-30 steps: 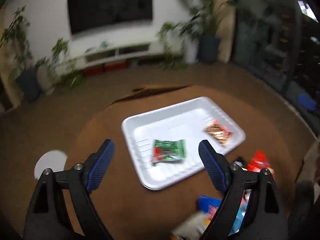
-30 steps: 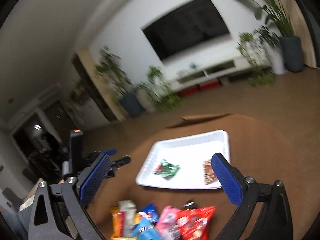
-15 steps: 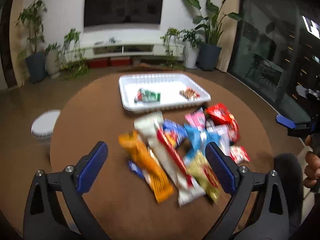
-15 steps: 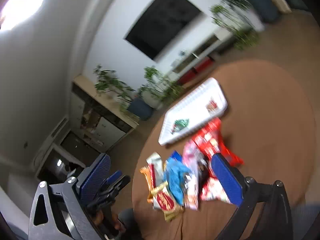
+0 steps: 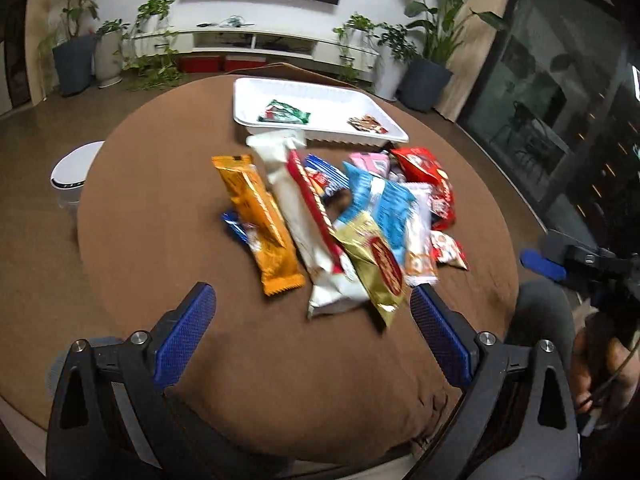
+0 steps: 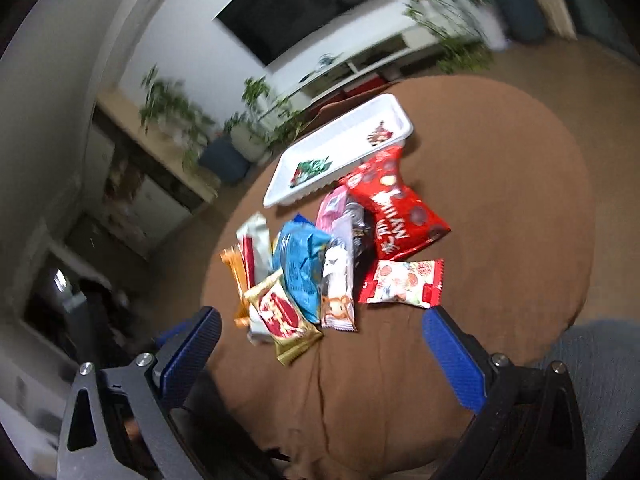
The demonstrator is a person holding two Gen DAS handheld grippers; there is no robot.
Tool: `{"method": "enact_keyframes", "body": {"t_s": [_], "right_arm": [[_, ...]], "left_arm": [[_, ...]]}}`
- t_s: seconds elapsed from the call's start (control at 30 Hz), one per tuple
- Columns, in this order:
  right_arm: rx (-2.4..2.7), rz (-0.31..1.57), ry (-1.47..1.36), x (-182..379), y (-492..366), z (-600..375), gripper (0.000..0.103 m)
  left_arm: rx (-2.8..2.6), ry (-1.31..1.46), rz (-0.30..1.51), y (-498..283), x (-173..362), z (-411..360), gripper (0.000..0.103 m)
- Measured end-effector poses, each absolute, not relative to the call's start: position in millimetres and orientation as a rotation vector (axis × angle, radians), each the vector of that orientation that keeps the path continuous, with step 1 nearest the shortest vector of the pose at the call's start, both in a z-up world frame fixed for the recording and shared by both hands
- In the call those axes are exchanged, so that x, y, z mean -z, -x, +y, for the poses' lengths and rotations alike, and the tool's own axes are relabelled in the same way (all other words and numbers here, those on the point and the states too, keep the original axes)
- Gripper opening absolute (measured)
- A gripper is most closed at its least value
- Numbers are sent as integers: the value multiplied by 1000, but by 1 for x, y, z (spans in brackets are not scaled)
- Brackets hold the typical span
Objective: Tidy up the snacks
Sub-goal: 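Withdraw both grippers from the tray back over the snack pile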
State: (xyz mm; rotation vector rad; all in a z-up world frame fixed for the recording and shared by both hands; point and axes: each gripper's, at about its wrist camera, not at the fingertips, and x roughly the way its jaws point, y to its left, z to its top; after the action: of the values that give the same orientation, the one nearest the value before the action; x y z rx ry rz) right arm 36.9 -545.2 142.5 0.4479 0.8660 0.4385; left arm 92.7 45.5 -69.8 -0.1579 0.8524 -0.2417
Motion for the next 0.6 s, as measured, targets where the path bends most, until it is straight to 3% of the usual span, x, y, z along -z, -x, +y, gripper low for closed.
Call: {"method": "enact_keyframes", "body": {"t_s": [0.1,0.33,0.5,0.6], "right_arm": [[-392,856,-291,-144,-38,-529,102],[-484,884,-233,-138,-52,-501,97],[-568,901,-108,-131,-62,-456,89],[-578,945,-65,-122,-73,-438,77]], "left_arm": [[259,167,850,-96,71,41,99],[259,193,841,-104,68,52,98],[268,226,826,-101,64,65,98],[270,246,814,-99,61,73,98]]}}
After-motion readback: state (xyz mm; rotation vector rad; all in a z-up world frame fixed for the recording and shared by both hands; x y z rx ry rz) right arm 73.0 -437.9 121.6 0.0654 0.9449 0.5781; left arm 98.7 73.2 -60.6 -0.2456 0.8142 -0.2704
